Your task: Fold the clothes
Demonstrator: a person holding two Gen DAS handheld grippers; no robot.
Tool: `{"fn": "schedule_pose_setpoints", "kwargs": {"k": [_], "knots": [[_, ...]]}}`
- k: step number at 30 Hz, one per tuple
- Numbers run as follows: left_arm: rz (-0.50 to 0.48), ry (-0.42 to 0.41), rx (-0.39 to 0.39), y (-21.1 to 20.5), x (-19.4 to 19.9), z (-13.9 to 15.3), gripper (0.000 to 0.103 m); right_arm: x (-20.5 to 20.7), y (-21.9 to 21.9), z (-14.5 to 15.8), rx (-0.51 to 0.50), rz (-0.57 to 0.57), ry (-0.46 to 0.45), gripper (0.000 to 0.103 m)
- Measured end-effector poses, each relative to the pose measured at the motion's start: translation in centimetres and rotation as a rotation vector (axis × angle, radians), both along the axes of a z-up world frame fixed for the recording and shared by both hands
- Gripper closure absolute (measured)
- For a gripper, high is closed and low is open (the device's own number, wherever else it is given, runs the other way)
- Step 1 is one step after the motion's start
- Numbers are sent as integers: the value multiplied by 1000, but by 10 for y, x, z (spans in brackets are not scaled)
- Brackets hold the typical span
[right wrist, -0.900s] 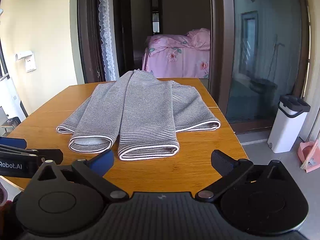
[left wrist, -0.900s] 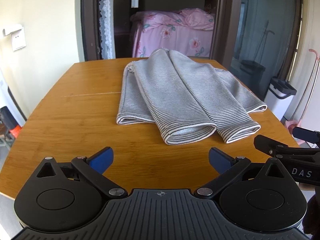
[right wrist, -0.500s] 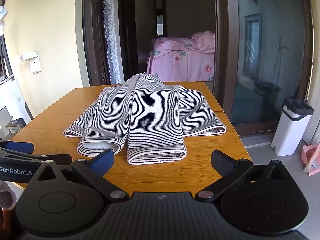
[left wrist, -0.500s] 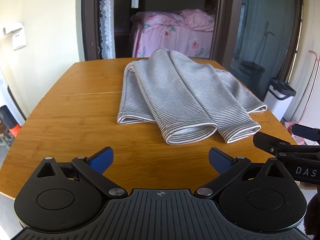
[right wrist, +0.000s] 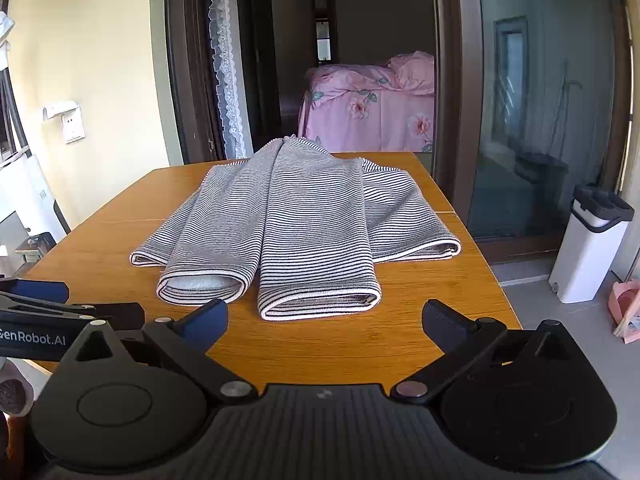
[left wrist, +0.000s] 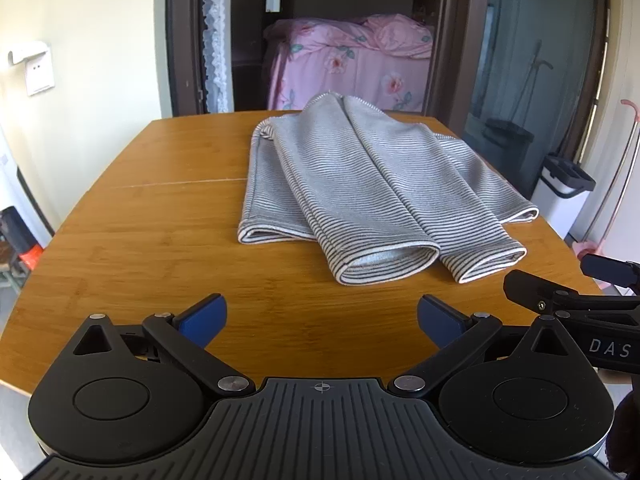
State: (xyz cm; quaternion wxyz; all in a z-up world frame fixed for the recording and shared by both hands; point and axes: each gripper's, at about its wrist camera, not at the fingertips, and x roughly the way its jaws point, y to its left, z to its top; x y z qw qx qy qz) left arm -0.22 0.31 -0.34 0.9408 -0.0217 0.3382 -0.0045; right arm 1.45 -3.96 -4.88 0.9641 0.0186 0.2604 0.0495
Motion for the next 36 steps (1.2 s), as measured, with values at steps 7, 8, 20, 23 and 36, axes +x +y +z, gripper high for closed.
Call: {"fn": "schedule_pose_setpoints", "kwargs": {"k": [7, 8, 20, 23, 36], "knots": [[-3, 11, -7, 3, 1, 0, 0, 3, 1, 1, -8, -2, 5, 0], [-2, 11, -8, 3, 1, 0, 0, 2, 2, 2, -9, -2, 4, 0], [-4, 22, -11, 5, 3, -1, 0, 3, 4, 1, -3, -6, 13, 0], [-5, 24, -11, 5, 3, -2, 0, 4, 4, 2, -4, -6, 14, 0], [-6, 30, -11, 5, 5, -3, 0, 3, 2, 0, -3, -7, 20, 0]]}}
